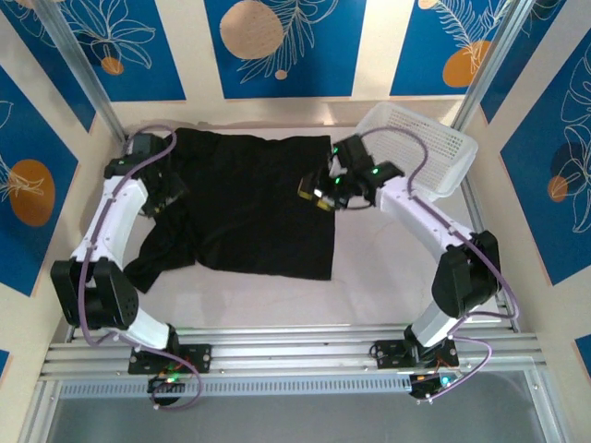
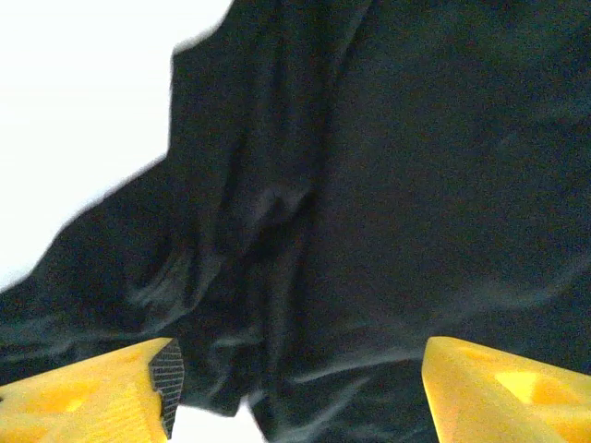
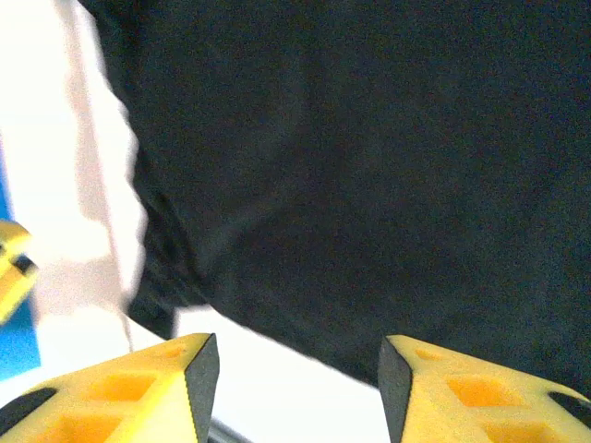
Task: Fold and stack the t-shirts
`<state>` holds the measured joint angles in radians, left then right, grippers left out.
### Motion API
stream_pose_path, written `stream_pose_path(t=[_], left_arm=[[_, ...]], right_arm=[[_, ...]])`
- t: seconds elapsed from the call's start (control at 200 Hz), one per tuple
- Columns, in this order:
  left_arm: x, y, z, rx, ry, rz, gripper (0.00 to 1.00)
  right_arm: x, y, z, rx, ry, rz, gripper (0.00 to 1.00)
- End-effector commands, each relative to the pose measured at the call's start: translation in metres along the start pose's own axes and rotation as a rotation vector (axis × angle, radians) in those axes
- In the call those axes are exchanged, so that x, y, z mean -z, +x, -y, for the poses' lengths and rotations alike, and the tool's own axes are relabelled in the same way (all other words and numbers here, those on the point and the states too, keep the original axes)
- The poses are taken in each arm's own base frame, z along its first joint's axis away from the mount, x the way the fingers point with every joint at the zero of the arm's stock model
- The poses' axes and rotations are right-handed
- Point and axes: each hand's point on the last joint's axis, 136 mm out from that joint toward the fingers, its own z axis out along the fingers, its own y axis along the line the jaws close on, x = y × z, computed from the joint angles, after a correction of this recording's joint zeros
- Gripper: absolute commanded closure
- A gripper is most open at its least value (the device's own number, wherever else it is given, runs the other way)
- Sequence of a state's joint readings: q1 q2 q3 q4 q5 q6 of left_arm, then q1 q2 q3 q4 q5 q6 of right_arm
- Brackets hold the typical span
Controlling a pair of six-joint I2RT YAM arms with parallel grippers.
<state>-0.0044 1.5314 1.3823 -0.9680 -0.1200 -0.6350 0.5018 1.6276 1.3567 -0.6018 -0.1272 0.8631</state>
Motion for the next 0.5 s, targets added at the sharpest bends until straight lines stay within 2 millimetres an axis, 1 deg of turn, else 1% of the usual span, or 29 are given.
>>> stream_pose_path(t=[0.0,0.075,0.135,0.18,0.27,0.32,0.385,0.495], left_arm=[[-0.014,0.025,-0.013,-0.022,-0.004,-0.083,0.33],[-0.022,0.034,-0.018,-0.006,0.001,-0.11,0.34],[-0.029,0.04,-0.021,0.011,0.0,-0.134,0.35],[-0.032,0.043,-0.023,0.018,0.001,-0.145,0.35],[-0.034,0.045,-0.023,0.033,0.012,-0.149,0.35],[-0.033,0.044,-0.022,0.035,0.018,-0.149,0.35],[-0.03,0.043,-0.022,0.031,0.027,-0.143,0.34],[-0.023,0.04,-0.022,0.028,0.047,-0.129,0.33]], right_arm=[[-0.044,0.051,0.036,0.003,0.102,-0.166,0.5],[-0.07,0.075,0.04,0.04,0.143,-0.258,0.51],[-0.09,0.087,0.045,0.066,0.196,-0.312,0.52],[-0.102,0.091,0.049,0.073,0.227,-0.337,0.52],[-0.12,0.091,0.068,0.051,0.303,-0.368,0.52],[-0.124,0.086,0.082,0.034,0.364,-0.371,0.53],[-0.124,0.079,0.106,-0.006,0.454,-0.382,0.53],[-0.112,0.065,0.149,-0.116,0.555,-0.4,0.54]])
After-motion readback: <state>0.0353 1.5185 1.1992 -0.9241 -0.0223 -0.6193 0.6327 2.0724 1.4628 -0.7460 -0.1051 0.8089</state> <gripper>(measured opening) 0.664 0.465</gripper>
